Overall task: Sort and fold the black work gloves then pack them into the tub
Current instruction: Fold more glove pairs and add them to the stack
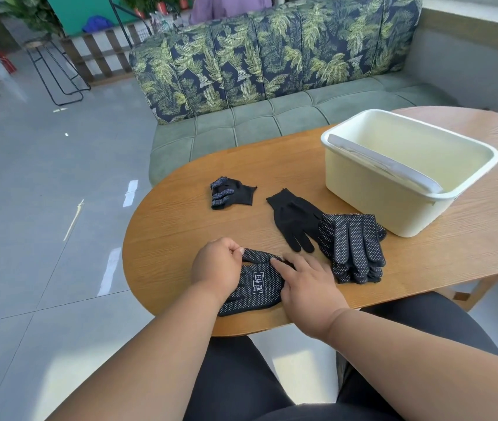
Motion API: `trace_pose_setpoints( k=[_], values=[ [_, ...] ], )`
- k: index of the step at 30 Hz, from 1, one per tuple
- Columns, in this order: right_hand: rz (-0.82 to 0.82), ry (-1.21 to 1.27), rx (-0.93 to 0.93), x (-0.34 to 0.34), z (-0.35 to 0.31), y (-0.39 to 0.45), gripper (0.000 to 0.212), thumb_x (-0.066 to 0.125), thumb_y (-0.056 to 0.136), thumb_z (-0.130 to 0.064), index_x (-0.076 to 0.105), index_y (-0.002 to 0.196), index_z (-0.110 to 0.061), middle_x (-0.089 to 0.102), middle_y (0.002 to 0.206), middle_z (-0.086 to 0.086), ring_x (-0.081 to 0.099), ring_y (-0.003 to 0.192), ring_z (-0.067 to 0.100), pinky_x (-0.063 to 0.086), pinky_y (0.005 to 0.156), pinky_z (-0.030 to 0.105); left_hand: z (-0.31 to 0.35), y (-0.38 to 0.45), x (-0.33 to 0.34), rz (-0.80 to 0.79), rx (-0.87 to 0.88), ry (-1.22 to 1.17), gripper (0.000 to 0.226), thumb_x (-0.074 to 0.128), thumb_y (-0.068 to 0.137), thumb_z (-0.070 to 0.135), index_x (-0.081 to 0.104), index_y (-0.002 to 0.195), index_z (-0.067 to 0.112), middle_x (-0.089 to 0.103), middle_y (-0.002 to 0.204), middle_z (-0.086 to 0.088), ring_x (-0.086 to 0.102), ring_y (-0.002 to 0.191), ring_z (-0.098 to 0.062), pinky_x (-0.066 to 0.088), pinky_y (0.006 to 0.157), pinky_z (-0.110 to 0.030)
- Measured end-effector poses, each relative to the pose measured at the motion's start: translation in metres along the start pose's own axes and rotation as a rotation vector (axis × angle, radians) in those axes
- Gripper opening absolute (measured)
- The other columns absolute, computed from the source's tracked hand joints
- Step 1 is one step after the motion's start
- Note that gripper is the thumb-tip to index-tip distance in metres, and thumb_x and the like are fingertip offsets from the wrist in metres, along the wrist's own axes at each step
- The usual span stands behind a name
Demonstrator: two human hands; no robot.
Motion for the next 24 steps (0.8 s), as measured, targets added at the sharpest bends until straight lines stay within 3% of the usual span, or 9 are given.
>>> trace_pose_setpoints(
  k=[8,13,16,24],
  values=[
    [0.016,0.005,0.027,-0.003,0.002,-0.001,0.063,0.030,0.096,-0.036,0.036,0.158,-0.025,0.032,0.164,0.004,0.030,0.149,0.027,0.021,0.122,0.044,-0.002,0.003,0.004,-0.014,-0.013,-0.002,0.014,0.061,0.101,0.039,0.071,0.097,0.030,0.068,0.101,0.007,0.062,0.090,-0.016,0.054,0.078,-0.033],
    [0.028,-0.032,0.016,-0.001,0.001,-0.001,0.064,0.028,0.095,-0.036,0.037,0.157,-0.023,0.035,0.163,0.007,0.035,0.147,0.029,0.027,0.120,0.045,0.010,-0.001,0.003,-0.030,0.071,0.102,0.031,0.053,0.103,0.037,0.070,0.126,0.028,0.062,0.122,0.004,0.061,0.110,-0.020,0.056,0.093,-0.038],
    [0.039,-0.013,0.018,0.000,0.002,-0.001,0.058,0.038,0.099,-0.031,0.040,0.156,-0.022,0.039,0.160,0.008,0.038,0.145,0.031,0.030,0.118,0.047,0.013,-0.003,0.008,-0.064,0.098,0.177,0.036,0.053,0.103,0.042,0.068,0.135,0.031,0.058,0.123,0.003,0.054,0.117,-0.022,0.054,0.095,-0.039],
    [0.097,-0.001,0.047,0.000,0.006,-0.001,0.055,0.040,0.097,-0.029,0.050,0.150,-0.019,0.048,0.153,0.010,0.045,0.139,0.034,0.036,0.116,0.048,0.020,-0.001,0.007,-0.049,0.134,0.180,0.018,0.059,0.102,0.037,0.074,0.104,0.028,0.056,0.104,0.009,0.054,0.107,-0.018,0.046,0.083,-0.029]
  ],
)
Point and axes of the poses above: each hand's wrist, its own y-axis towards the middle knuckle, its own x-axis out of the palm, z = x × y, the point moved 8 cm from there along y, towards the middle knuckle
